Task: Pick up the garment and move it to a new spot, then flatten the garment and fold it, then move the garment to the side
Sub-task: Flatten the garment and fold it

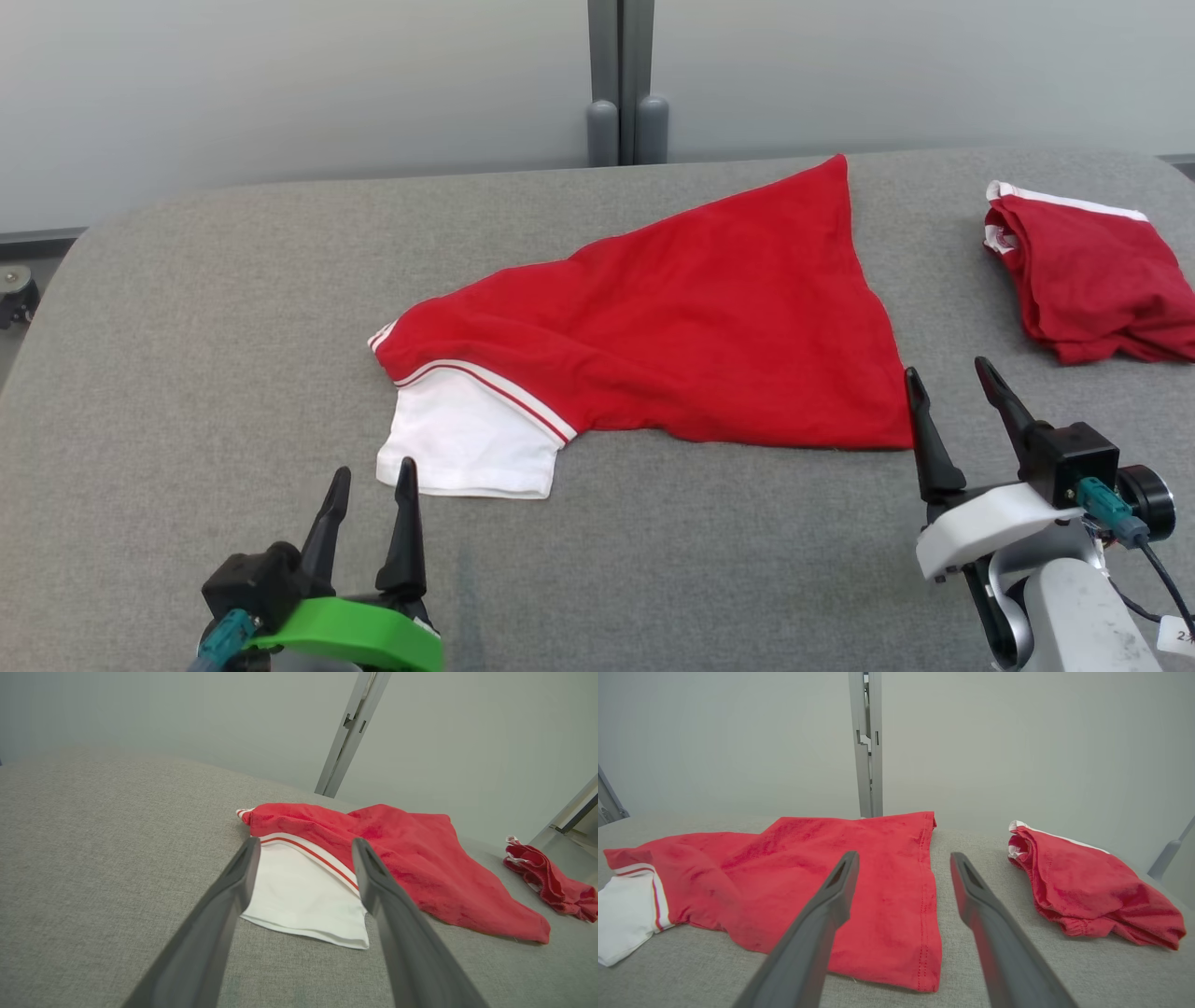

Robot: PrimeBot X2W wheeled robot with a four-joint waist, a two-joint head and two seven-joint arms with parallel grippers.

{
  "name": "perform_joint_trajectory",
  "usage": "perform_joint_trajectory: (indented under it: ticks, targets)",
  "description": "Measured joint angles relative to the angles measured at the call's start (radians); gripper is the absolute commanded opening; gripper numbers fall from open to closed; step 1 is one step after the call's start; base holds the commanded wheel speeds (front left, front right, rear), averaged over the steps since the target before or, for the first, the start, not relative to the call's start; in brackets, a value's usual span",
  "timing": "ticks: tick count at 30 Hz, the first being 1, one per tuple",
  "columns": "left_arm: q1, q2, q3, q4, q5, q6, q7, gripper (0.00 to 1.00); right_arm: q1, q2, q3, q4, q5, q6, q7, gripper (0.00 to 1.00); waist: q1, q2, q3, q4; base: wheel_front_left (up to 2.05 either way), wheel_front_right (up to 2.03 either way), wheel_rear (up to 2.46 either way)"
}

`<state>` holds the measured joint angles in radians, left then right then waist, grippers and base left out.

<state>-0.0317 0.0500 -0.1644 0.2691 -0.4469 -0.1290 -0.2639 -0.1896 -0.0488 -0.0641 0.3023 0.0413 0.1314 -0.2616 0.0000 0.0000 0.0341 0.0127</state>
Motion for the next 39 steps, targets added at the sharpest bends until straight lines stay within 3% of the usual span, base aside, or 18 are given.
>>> perform_joint_trajectory:
  ticks: [21,27,39]
  targets:
    - [0.011,0.000,0.027,0.002,0.027,0.016,0.000,1.00,0.015,0.000,0.019,0.026,0.053,0.000,0.000,1.00,0.0000,0.0000,0.005,-0.011,0.00,0.00,0.00]
    - [-0.033,0.025,0.002,0.100,0.030,0.013,0.039,1.00,0.014,0.000,0.035,0.046,0.053,0.000,0.000,1.00,0.0000,0.0000,0.019,-0.018,0.00,0.00,0.00]
    - [-0.191,0.112,0.024,0.311,-0.068,0.004,0.203,1.00,-0.004,0.000,0.065,0.099,0.044,0.000,0.000,1.00,0.0000,0.0000,0.061,-0.076,0.00,0.00,0.00]
